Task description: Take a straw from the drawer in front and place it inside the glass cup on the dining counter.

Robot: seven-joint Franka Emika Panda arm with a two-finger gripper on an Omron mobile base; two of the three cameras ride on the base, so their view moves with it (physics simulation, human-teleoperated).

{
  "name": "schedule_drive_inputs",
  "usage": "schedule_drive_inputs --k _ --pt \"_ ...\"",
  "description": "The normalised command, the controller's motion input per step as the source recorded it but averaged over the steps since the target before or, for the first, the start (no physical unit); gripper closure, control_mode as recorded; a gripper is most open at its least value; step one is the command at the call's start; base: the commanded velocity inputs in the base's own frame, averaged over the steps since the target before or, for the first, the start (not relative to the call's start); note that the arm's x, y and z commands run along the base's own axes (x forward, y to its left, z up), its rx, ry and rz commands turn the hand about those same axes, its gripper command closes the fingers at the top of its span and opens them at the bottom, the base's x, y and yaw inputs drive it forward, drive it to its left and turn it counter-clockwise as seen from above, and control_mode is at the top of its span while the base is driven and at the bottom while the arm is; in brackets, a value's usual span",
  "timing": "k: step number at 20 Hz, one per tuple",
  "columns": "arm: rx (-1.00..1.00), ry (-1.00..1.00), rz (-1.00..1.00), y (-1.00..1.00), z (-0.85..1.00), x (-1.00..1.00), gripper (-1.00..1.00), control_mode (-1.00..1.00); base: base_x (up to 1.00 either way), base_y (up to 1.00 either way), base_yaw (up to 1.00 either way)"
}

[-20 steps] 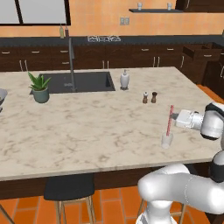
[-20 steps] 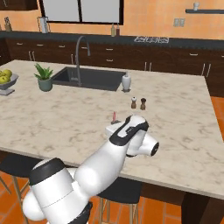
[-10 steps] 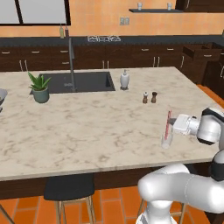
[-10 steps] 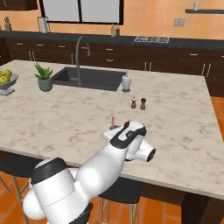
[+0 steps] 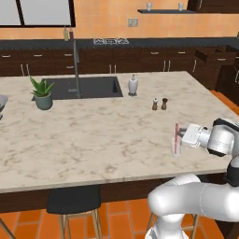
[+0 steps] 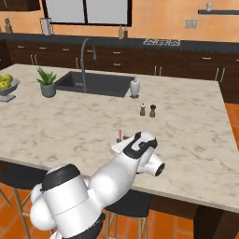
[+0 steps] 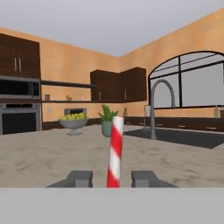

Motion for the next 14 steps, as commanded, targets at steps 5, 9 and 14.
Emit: schedule_drive_inputs --k 5,9,14 --pt "-0.04 0.0 -0.03 -0.37 0.19 -0.16 -1.0 -1.0 0.0 0.0 0.0" --pt "-0.02 0.0 -0.03 -0.26 0.25 -0.31 -1.0 -1.0 0.0 0.0 0.0" --pt "-0.02 0.0 -0.04 -0.21 0.4 -0.54 -1.0 -1.0 0.0 0.0 0.0"
